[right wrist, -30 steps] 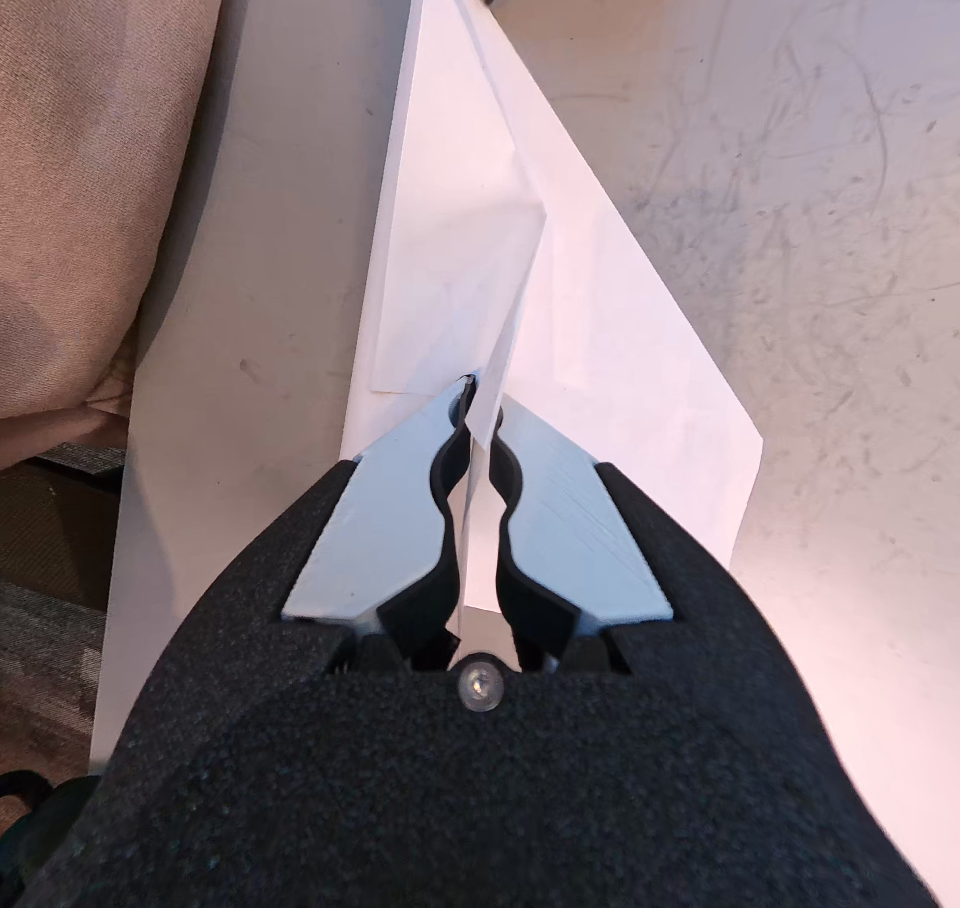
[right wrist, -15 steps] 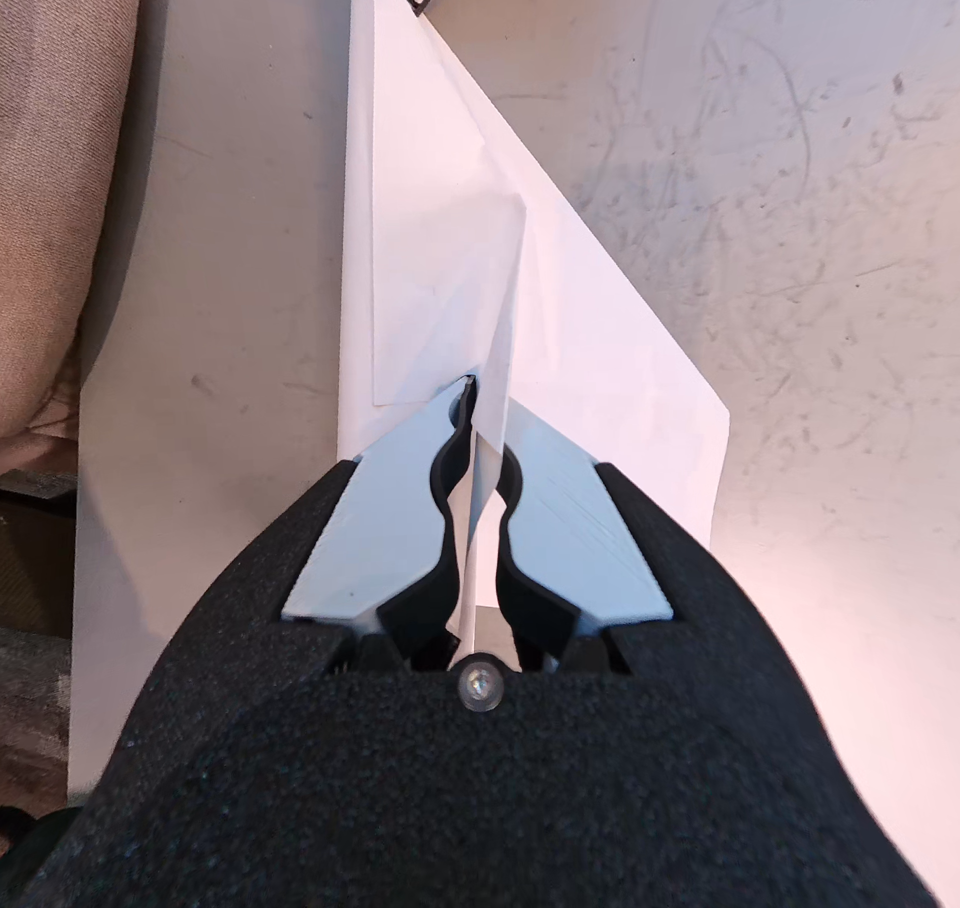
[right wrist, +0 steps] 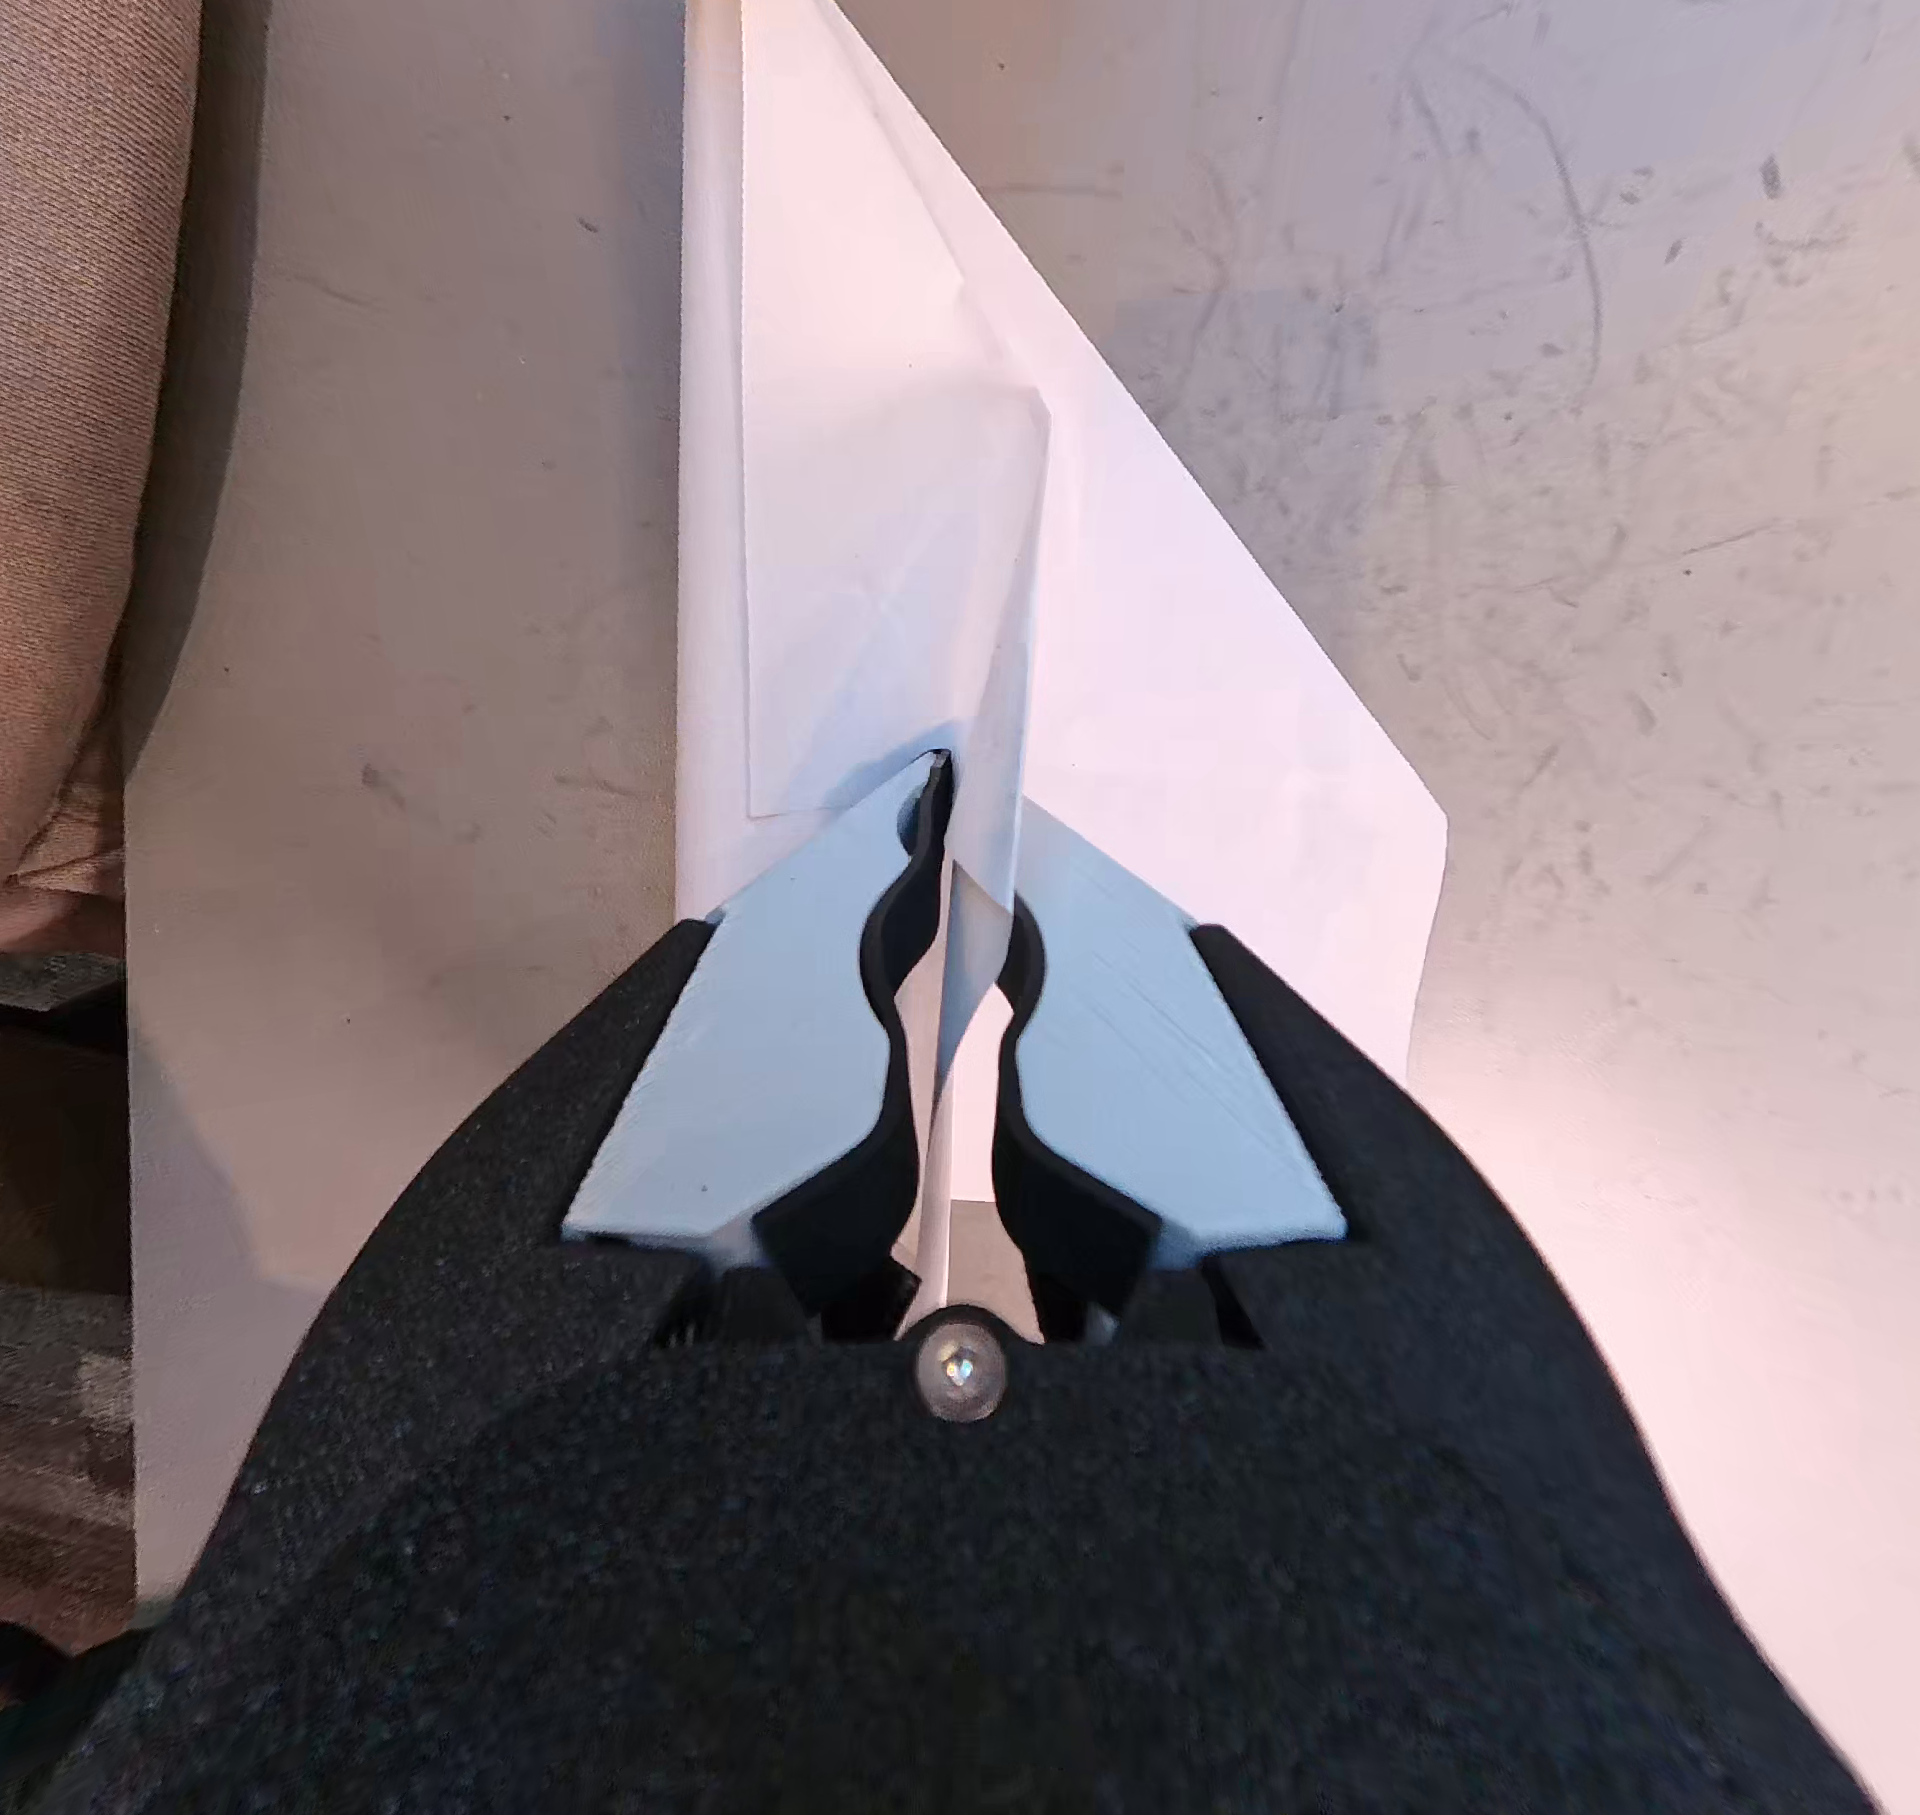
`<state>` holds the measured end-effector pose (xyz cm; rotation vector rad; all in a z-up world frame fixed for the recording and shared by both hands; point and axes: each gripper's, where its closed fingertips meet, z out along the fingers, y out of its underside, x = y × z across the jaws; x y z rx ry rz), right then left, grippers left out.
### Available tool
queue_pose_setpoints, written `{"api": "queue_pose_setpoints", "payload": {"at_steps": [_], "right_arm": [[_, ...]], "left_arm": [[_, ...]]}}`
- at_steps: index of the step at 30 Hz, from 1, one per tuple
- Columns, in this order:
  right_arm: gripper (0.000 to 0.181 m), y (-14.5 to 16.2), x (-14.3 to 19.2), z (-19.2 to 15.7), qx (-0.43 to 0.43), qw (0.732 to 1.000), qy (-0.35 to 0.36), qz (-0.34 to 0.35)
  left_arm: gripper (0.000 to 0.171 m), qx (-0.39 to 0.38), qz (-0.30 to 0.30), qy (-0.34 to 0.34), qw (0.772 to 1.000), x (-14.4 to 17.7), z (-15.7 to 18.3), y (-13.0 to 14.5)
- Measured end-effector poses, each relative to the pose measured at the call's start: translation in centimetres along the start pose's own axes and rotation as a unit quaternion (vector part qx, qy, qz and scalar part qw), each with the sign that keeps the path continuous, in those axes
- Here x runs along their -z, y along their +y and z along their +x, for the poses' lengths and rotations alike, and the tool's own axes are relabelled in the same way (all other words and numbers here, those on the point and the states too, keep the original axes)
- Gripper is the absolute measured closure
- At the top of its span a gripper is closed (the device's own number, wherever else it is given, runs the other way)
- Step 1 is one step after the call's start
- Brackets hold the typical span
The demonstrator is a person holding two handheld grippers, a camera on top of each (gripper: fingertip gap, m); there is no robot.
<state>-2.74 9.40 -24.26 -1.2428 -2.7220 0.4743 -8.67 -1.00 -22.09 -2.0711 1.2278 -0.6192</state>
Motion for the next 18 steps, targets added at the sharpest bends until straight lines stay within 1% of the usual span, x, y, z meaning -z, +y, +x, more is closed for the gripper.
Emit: {"api": "queue_pose_setpoints", "payload": {"at_steps": [3,9,13,18], "right_arm": [[0.181,-0.1,0.0,0.0,0.004,1.000,0.003,-0.002],[0.181,-0.6,-0.2,0.2,0.009,1.000,0.008,0.006],[0.181,-0.8,-0.2,0.4,0.005,1.000,0.013,0.018],[0.181,-1.0,-0.3,0.5,-0.005,0.999,0.012,0.034]], "left_arm": [[0.171,0.003,-0.016,-0.024,1.000,-0.5,-0.2,1.1],[0.171,0.025,-0.033,-0.052,0.998,-0.5,-0.4,2.0],[0.171,0.044,-0.029,-0.066,0.996,-0.2,-0.7,2.2],[0.171,0.090,-0.028,-0.084,0.992,0.2,-1.5,2.7]]}}
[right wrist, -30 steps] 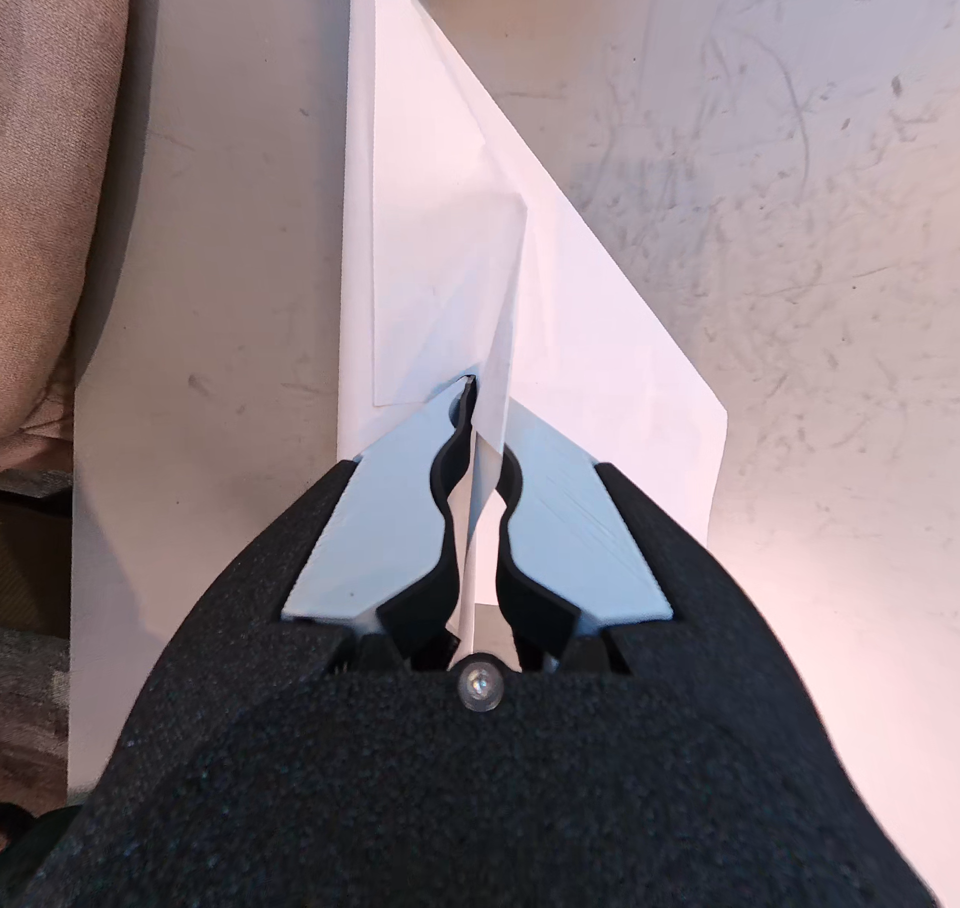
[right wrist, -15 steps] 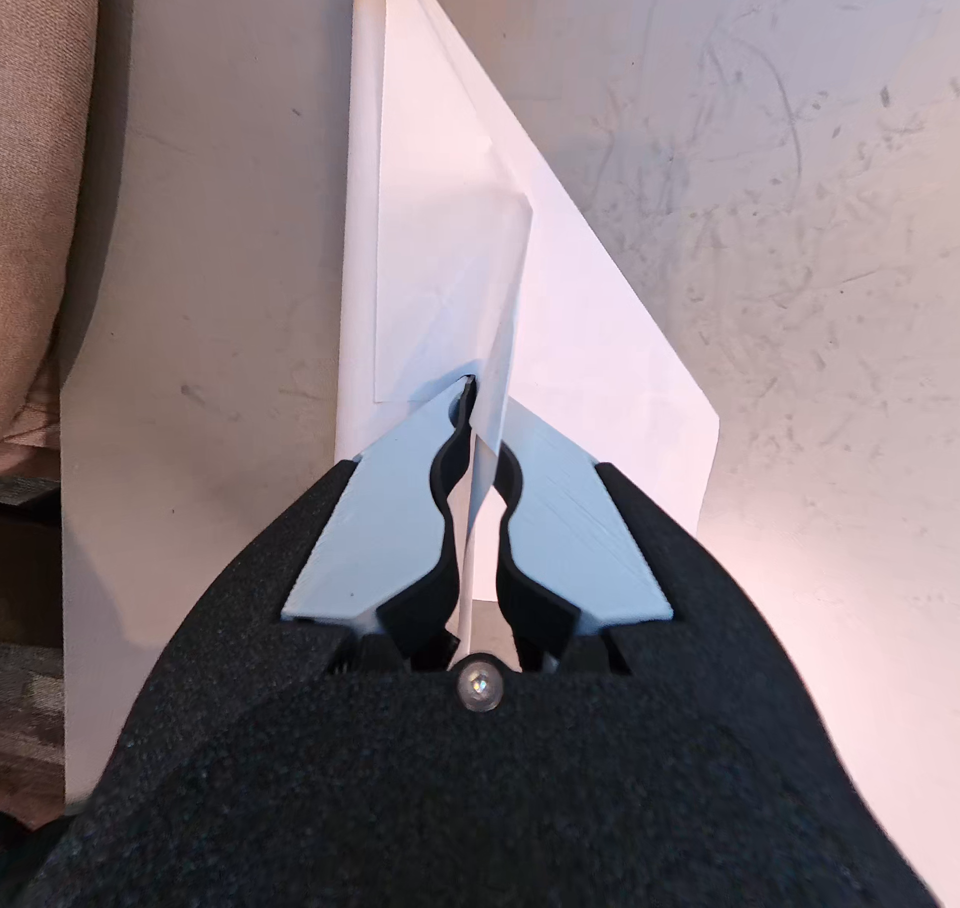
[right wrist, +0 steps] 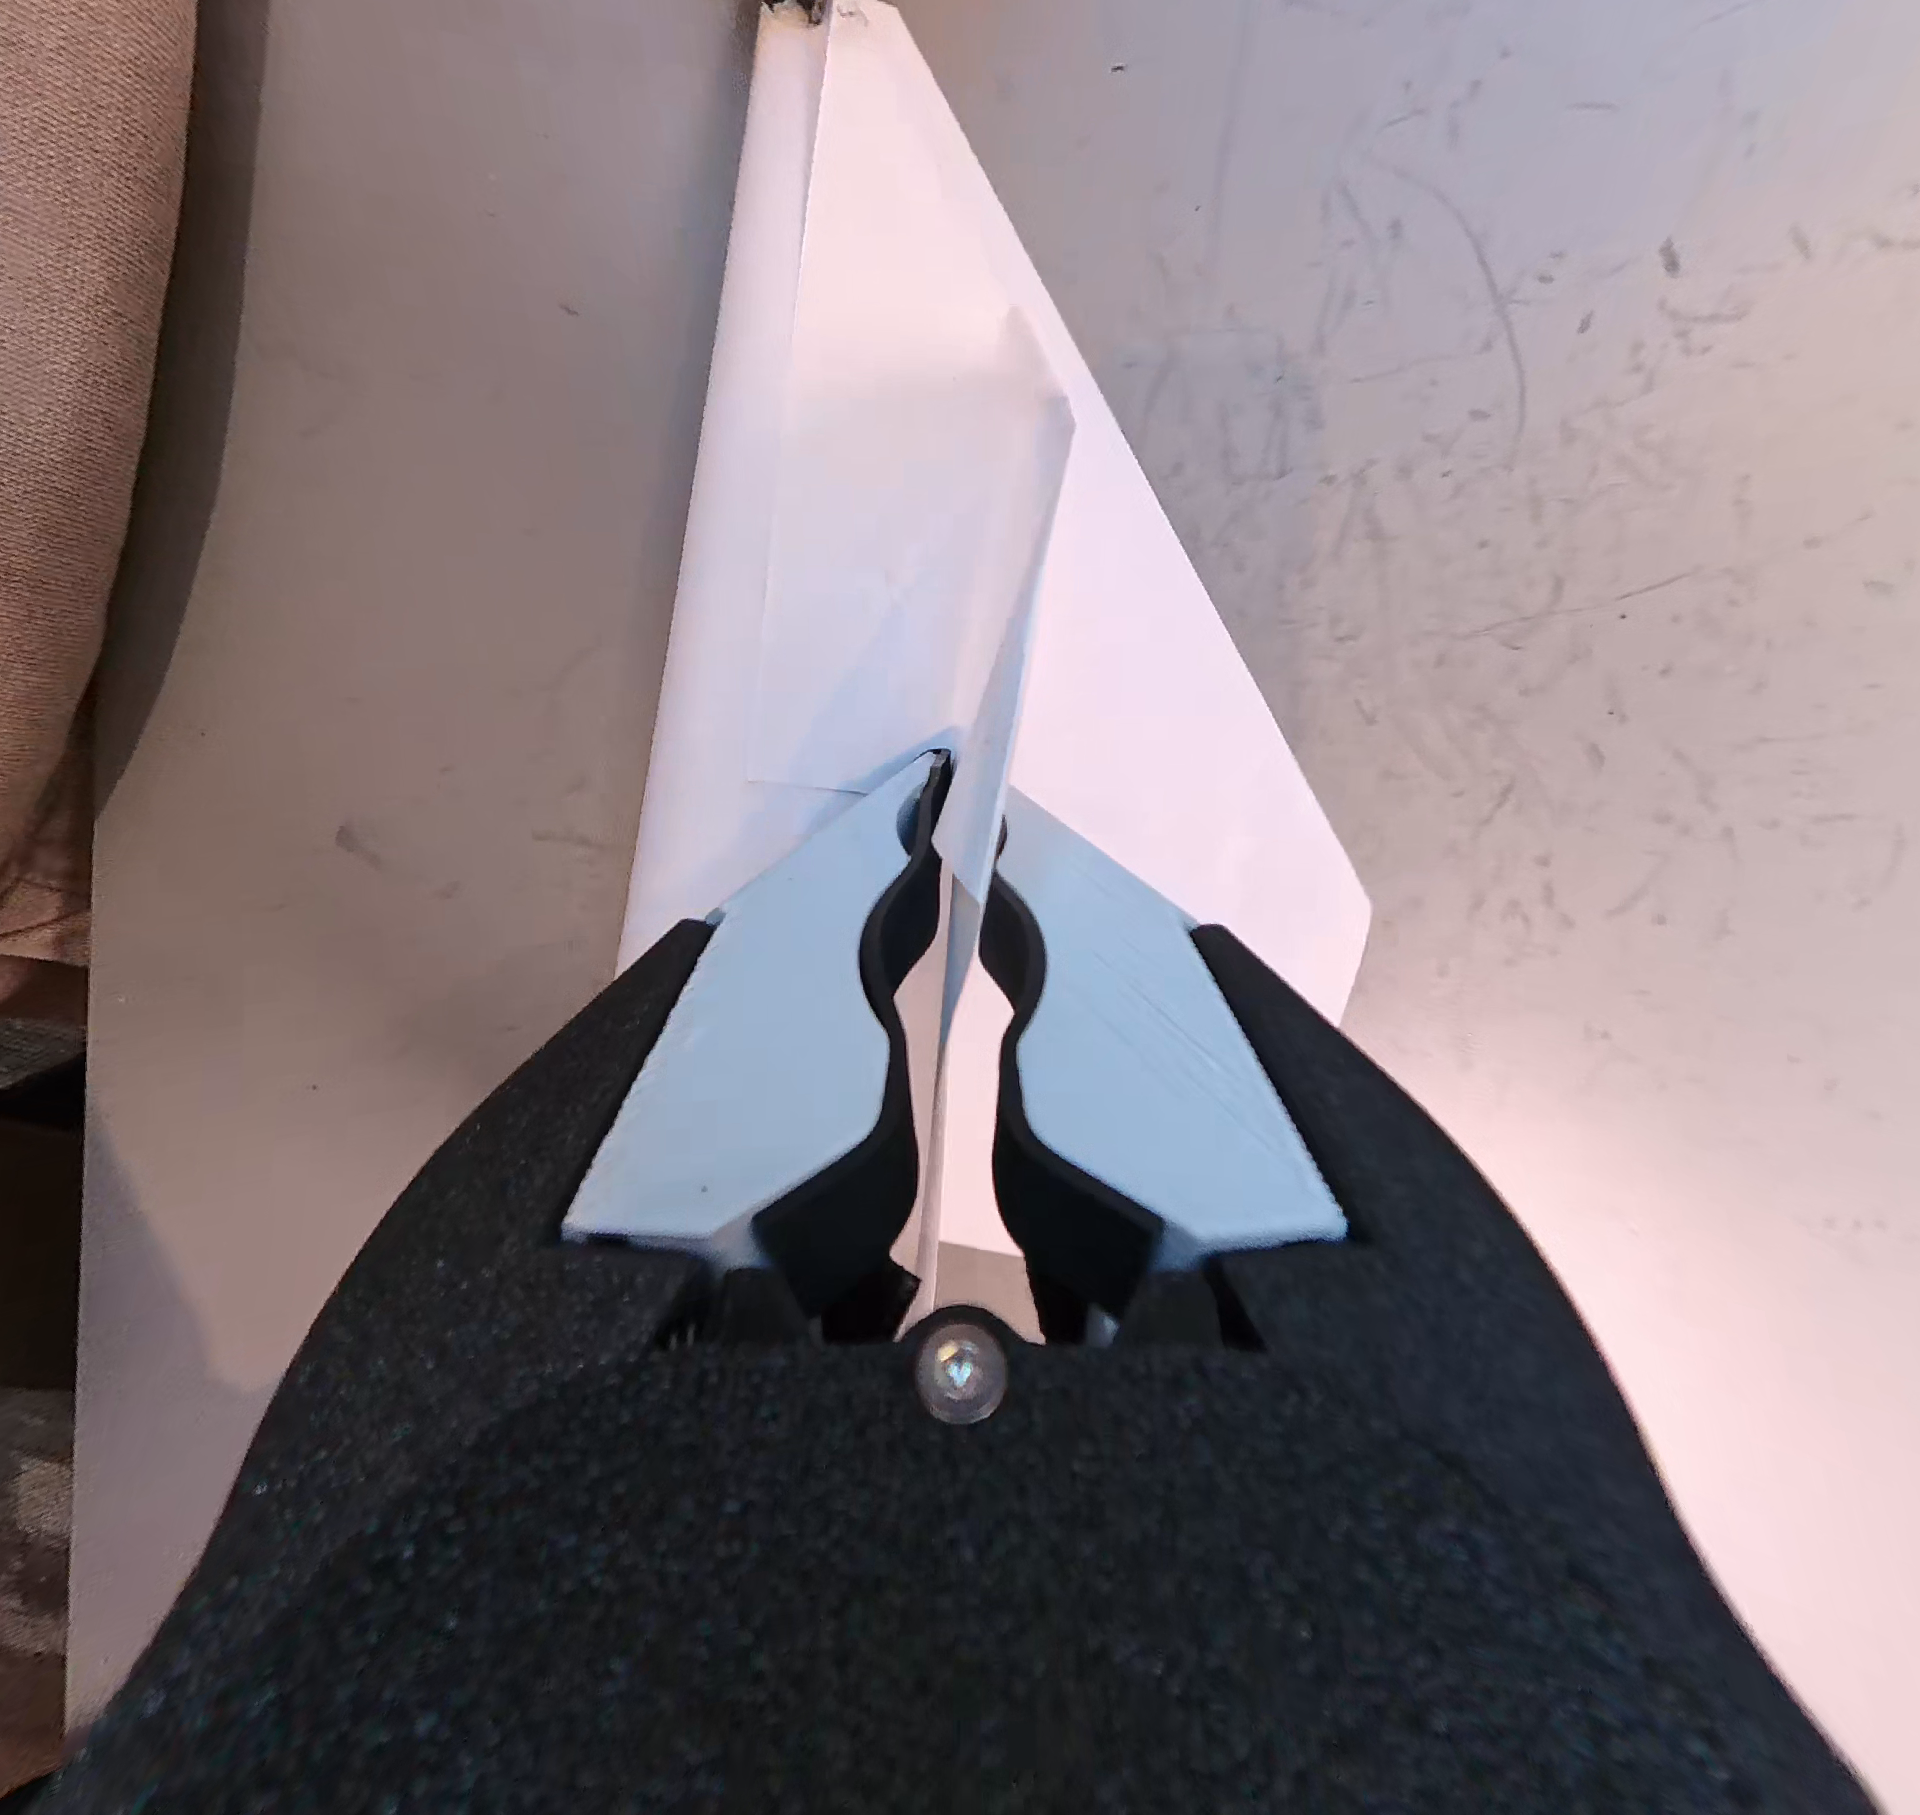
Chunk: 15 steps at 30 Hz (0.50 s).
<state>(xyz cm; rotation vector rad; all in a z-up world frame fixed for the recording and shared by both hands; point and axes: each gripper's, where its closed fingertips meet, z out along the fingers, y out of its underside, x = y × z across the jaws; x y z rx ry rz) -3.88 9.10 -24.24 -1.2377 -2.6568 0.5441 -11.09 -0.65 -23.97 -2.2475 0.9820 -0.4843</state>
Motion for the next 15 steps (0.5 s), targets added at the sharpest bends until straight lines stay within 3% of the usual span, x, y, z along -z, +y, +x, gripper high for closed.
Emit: {"api": "queue_pose_setpoints", "payload": {"at_steps": [15], "right_arm": [[0.181,-0.1,0.0,0.8,-0.023,1.000,0.008,0.017]], "left_arm": [[0.171,0.065,0.008,-0.047,0.997,0.2,-2.4,-0.2]]}}
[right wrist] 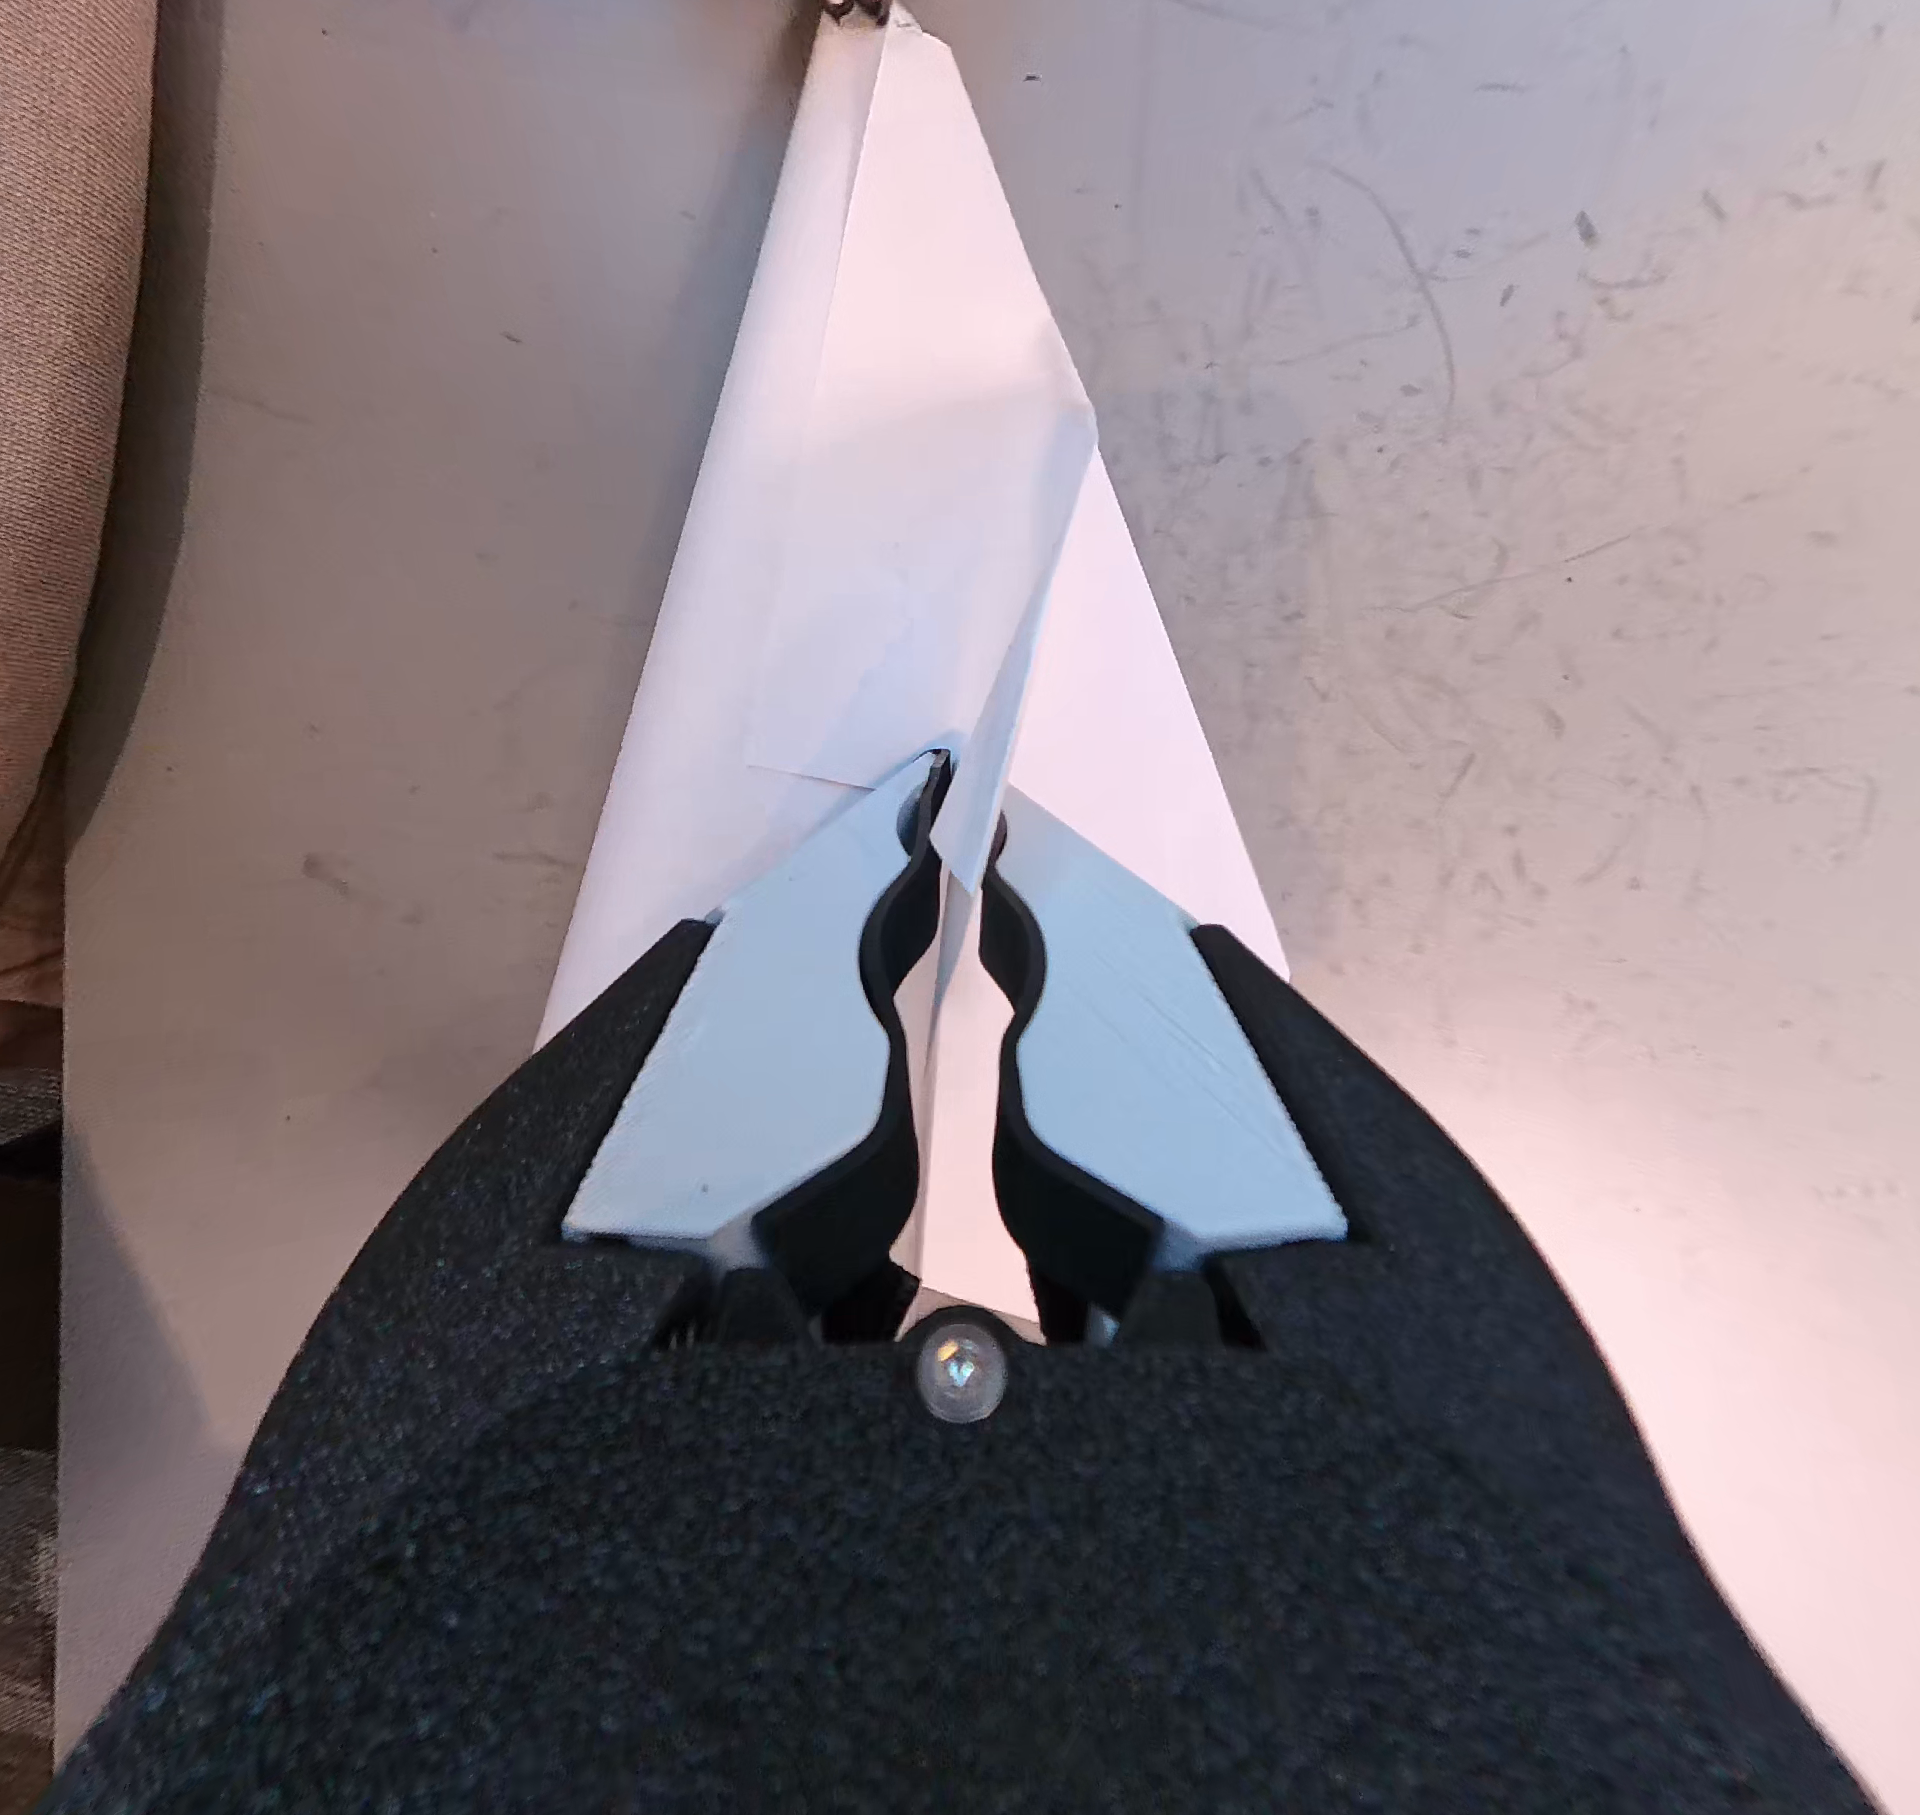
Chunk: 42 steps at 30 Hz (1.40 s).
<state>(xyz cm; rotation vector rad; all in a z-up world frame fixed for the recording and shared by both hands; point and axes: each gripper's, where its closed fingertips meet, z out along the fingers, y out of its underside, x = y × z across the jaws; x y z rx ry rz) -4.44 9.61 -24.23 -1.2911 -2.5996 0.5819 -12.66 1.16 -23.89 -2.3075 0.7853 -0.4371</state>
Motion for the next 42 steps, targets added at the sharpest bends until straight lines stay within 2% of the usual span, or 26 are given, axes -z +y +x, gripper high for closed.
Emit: {"api": "queue_pose_setpoints", "payload": {"at_steps": [7,15,25,28,32,35,39,42], "right_arm": [[0.181,0.3,0.1,-0.2,0.001,1.000,-0.004,-0.009],[0.180,0.7,0.2,-0.7,-0.017,1.000,-0.016,-0.014],[0.162,0.1,2.3,1.0,-0.042,0.998,0.030,-0.026],[0.159,0.0,3.0,1.4,-0.043,0.997,0.022,-0.062],[0.157,2.5,3.4,1.8,-0.045,0.985,0.003,-0.166],[0.153,3.7,4.2,3.3,-0.085,0.983,0.007,-0.161],[0.139,-1.7,7.1,4.9,-0.087,0.995,0.033,-0.029],[0.121,-5.5,8.2,5.1,-0.052,0.998,0.030,0.012]], "left_arm": [[0.171,-0.018,-0.002,-0.027,0.999,-0.2,-0.9,-0.6],[0.171,-0.028,-0.012,-0.013,0.999,-1.0,-1.3,-0.8],[0.171,-0.035,-0.015,-0.003,0.999,-1.2,-1.1,-0.9],[0.171,-0.042,-0.016,0.002,0.999,-1.3,-1.0,-0.9],[0.171,-0.046,-0.016,0.009,0.999,-1.4,-0.8,-1.0],[0.171,-0.056,-0.016,0.011,0.998,-1.4,-0.8,-1.0],[0.171,-0.064,-0.017,0.019,0.998,-1.4,-0.7,-1.0],[0.171,-0.071,-0.018,0.025,0.997,-1.4,-0.6,-1.0]]}}
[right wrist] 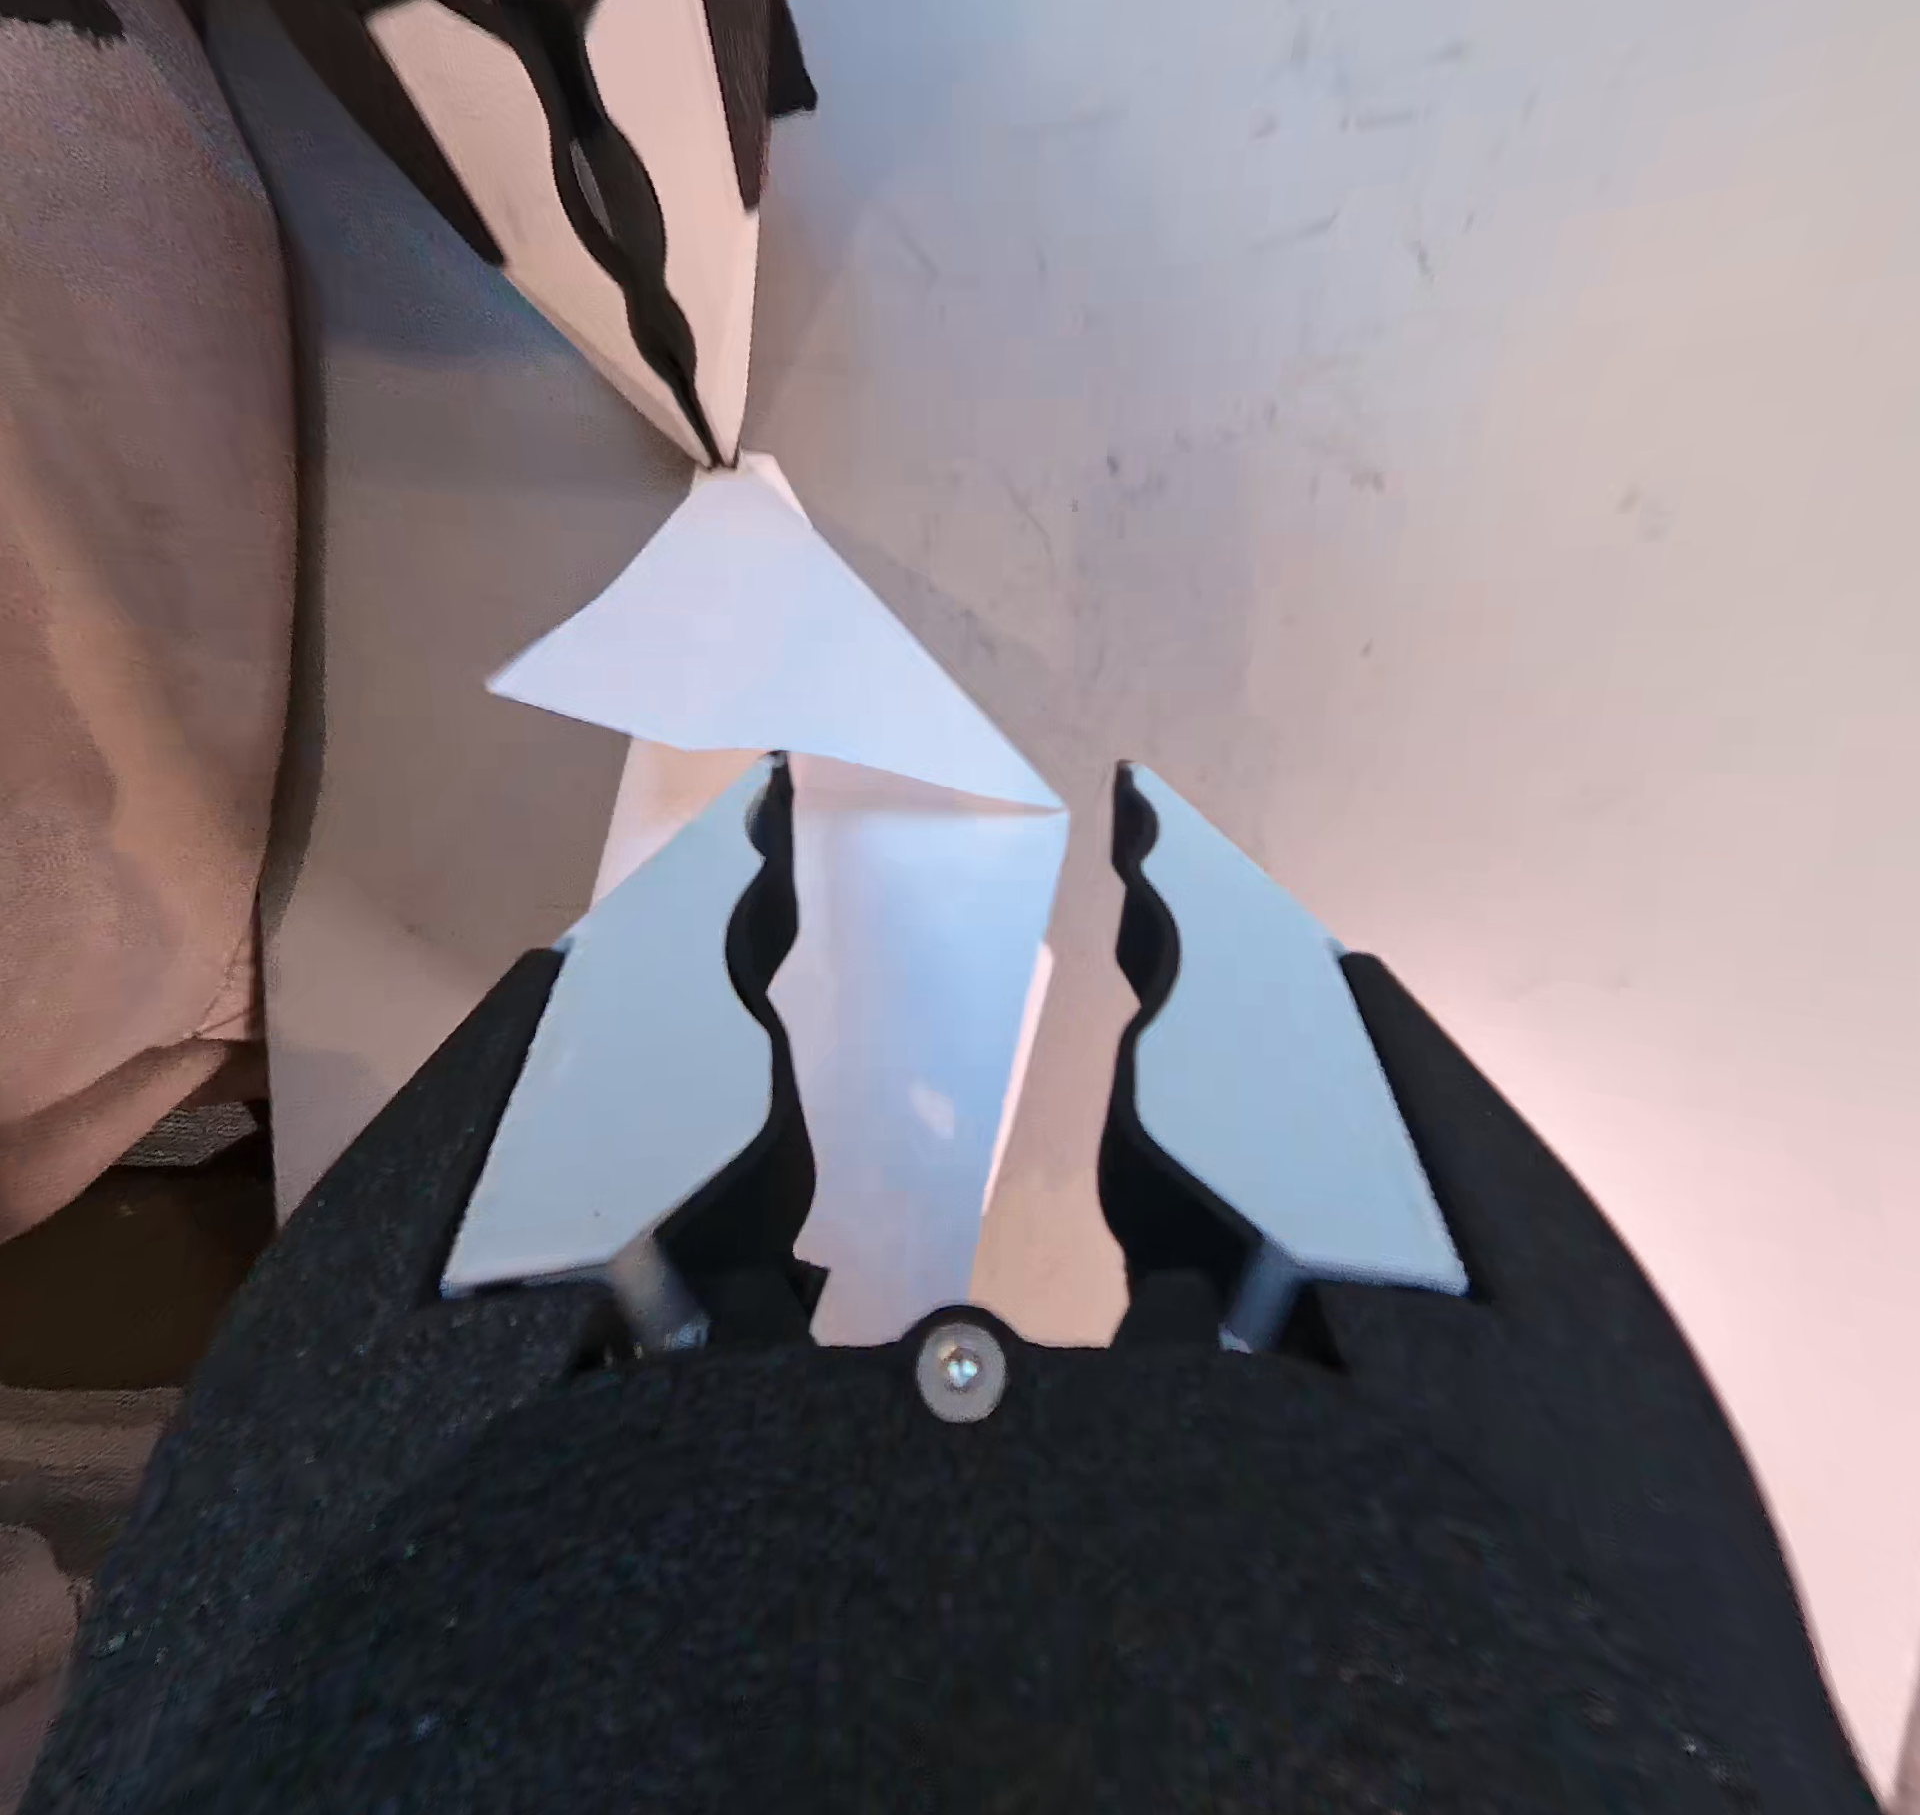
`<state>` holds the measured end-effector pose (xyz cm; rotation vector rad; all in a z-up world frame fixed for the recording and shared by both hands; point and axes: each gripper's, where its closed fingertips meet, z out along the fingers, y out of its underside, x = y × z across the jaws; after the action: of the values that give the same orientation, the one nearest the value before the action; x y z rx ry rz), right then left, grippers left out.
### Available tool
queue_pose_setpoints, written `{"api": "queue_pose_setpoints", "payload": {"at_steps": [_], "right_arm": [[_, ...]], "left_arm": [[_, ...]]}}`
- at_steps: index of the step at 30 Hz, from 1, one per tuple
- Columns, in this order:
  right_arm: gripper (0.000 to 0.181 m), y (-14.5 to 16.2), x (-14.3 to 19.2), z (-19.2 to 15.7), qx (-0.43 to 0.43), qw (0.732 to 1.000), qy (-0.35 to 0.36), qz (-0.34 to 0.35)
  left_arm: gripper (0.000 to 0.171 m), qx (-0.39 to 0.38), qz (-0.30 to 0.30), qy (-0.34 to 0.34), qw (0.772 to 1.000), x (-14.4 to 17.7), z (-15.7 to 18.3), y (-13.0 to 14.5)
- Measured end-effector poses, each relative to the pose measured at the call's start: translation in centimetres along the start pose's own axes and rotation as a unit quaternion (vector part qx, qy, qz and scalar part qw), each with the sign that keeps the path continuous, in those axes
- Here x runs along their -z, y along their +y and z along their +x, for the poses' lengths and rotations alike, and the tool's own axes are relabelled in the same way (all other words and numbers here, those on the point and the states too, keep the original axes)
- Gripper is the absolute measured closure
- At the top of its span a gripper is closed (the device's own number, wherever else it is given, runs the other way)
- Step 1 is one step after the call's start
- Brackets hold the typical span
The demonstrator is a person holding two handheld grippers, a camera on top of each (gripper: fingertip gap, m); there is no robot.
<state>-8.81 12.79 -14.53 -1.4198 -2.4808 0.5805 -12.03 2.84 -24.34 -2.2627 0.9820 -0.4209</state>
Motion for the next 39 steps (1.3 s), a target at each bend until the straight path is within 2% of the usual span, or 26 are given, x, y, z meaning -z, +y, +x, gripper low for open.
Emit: {"api": "queue_pose_setpoints", "payload": {"at_steps": [2,7,8,10,13,16,19,23,28,36,39], "right_arm": [[0.108,-1.1,1.3,0.9,0.013,1.000,0.012,-0.006],[0.114,-5.0,5.1,2.1,-0.005,0.997,-0.050,0.059],[0.116,-6.0,4.7,1.6,-0.019,0.995,-0.078,0.065],[0.121,-6.9,1.4,-0.2,-0.050,0.990,-0.129,0.038],[0.121,-2.7,-4.9,-3.5,-0.063,0.981,-0.158,-0.089],[0.134,0.7,-7.7,-4.9,-0.078,0.976,-0.160,-0.125],[0.156,1.8,-8.3,-5.4,-0.084,0.978,-0.153,-0.115],[0.172,2.2,-8.6,-5.2,-0.069,0.986,-0.116,-0.098],[0.180,2.5,-9.2,-4.9,-0.059,0.993,-0.077,-0.074],[0.181,2.6,-9.6,-4.6,-0.049,0.996,-0.055,-0.051],[0.181,2.5,-9.6,-4.6,-0.036,0.997,-0.048,-0.045]], "left_arm": [[0.171,-0.005,-0.001,0.003,1.000,0.0,0.0,0.0],[0.171,-0.010,-0.001,0.006,1.000,0.0,0.1,-0.1],[0.171,-0.012,-0.001,0.007,1.000,0.0,0.1,-0.1],[0.171,-0.017,-0.002,0.006,1.000,-0.1,0.1,-0.1],[0.171,-0.021,0.000,0.003,1.000,-0.1,0.1,-0.1],[0.171,-0.021,0.005,0.002,1.000,0.0,0.2,-0.1],[0.171,-0.019,0.005,0.004,1.000,0.0,0.2,-0.1],[0.171,-0.006,0.006,0.017,1.000,0.0,0.2,-0.1],[0.171,0.019,0.010,0.019,1.000,0.2,-0.2,-0.1],[0.170,0.047,0.025,0.021,0.998,1.0,-1.1,-0.3],[0.170,0.060,0.033,0.026,0.997,1.7,-2.4,-0.4]]}}
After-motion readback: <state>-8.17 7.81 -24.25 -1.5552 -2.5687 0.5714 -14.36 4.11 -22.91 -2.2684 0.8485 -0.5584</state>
